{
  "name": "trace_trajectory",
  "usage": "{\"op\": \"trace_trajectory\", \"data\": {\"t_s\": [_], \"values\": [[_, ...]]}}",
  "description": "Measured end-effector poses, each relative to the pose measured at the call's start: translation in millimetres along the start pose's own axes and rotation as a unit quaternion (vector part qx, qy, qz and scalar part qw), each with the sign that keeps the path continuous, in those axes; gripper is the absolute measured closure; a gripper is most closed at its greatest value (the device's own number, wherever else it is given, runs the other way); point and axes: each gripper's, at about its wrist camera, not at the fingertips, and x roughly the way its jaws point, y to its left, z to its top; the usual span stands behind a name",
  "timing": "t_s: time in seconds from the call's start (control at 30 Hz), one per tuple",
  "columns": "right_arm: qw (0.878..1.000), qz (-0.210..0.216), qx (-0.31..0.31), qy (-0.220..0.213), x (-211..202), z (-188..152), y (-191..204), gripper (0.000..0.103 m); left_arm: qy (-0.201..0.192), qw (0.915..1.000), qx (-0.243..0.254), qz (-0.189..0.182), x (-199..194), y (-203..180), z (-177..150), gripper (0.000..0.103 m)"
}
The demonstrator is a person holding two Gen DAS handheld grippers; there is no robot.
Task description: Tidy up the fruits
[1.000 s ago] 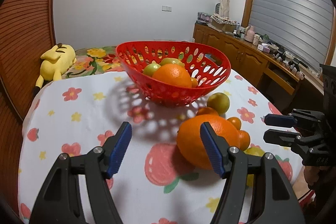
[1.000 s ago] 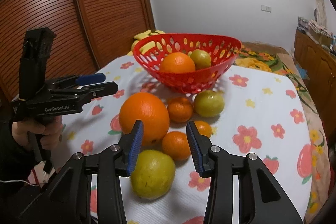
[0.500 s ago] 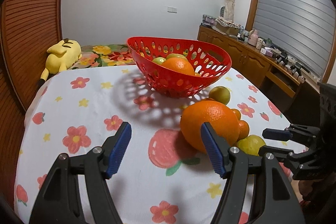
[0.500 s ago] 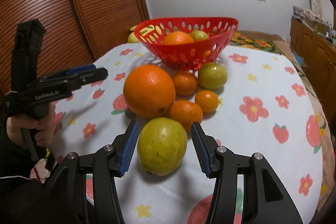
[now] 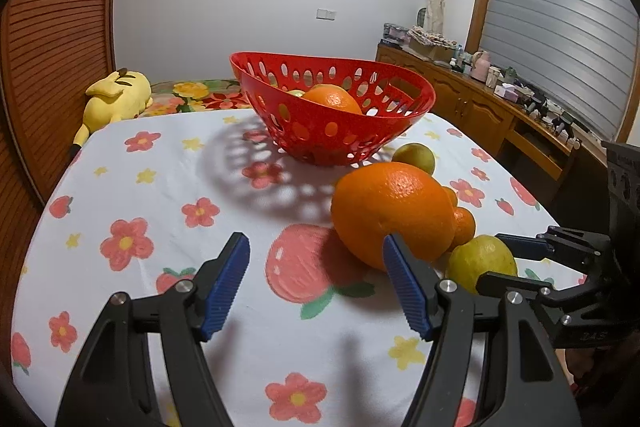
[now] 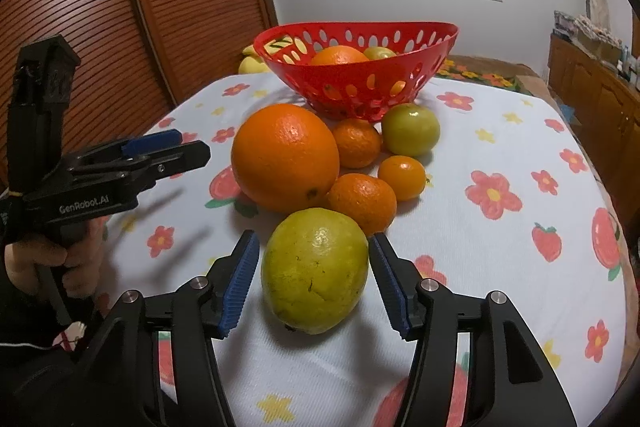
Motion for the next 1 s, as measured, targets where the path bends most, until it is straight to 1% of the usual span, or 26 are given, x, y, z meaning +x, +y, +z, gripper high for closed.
{"op": "trace_trajectory", "data": {"t_s": [0.1, 0.3, 0.47, 0.53, 0.57, 0.67, 0.83, 1.0], "values": [[1.000, -0.002, -0.002, 0.004, 4, -2, 0, 0.043, -0.001, 1.0000, 0.000, 0.001, 0, -1, -2, 0.034], [1.000, 0.004, -0.001, 0.009, 10, -3, 0, 0.040, 0.001, 1.0000, 0.001, 0.000, 2, -4, -4, 0.034], [1.000, 0.011, -0.002, 0.015, 13, -4, 0, 0.039, 0.002, 1.0000, 0.005, -0.001, 3, -7, -4, 0.034], [1.000, 0.014, -0.003, 0.016, 14, -5, 1, 0.040, 0.002, 1.0000, 0.006, -0.001, 3, -8, -4, 0.034], [1.000, 0.018, -0.004, 0.015, 14, -5, 1, 0.044, 0.002, 1.0000, 0.006, -0.003, 3, -8, -3, 0.033], [1.000, 0.021, -0.010, 0.016, 12, -6, 2, 0.044, 0.002, 1.0000, 0.005, -0.007, 3, -11, -1, 0.033], [1.000, 0.010, -0.013, 0.010, 6, -8, -2, 0.044, 0.000, 0.9999, 0.009, -0.015, 3, -17, 4, 0.031], [1.000, 0.002, 0.003, -0.005, -4, -5, -17, 0.044, 0.004, 0.9996, 0.012, -0.027, 7, -25, 11, 0.030]]}}
